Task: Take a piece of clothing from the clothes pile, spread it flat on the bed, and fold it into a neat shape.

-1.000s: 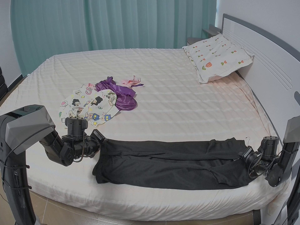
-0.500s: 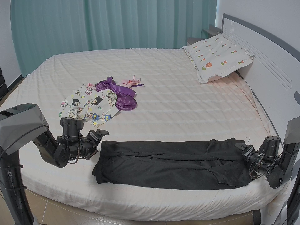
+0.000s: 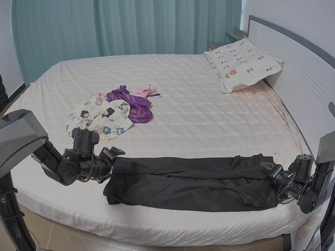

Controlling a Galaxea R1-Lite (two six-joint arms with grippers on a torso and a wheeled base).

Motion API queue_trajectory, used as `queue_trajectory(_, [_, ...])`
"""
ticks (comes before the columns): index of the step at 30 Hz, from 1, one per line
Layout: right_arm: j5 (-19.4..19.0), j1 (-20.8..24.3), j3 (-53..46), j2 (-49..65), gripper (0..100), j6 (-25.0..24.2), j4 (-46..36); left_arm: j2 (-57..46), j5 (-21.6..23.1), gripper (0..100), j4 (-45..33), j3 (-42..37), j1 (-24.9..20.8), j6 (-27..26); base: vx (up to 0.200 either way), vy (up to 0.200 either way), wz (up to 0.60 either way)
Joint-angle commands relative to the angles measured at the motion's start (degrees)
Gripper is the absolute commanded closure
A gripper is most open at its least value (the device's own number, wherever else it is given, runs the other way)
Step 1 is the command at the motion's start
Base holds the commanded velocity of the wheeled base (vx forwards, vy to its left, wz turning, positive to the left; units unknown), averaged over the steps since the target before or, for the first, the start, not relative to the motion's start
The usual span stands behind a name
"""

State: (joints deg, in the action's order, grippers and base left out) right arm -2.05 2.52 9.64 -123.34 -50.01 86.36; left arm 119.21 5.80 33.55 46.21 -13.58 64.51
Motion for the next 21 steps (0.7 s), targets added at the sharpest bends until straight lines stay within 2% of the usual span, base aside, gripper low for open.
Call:
queue_trajectory(1, [-0.1, 0.6, -0.1, -0.4, 0, 0.0, 0.0, 1.3, -2.8, 0, 0.0, 2.5, -2.0, 2.4, 0.000, 0.000, 0.00])
queue_trajectory(14, [0.0, 0.9, 0.0, -1.0, 0, 0.0, 0.3, 6.0, -4.0, 0, 0.0, 4.3, -4.1, 3.0, 0.000, 0.000, 0.00])
queue_trajectory(18, [0.0, 0.9, -0.1, -1.0, 0, 0.0, 0.2, 5.5, -4.0, 0, -0.2, 4.1, -4.0, 3.6, 0.000, 0.000, 0.00])
queue_trajectory(21, [0.0, 0.9, -0.1, -1.0, 0, 0.0, 0.3, 0.8, -5.4, 0, -0.5, 3.6, -3.6, 3.6, 0.000, 0.000, 0.00])
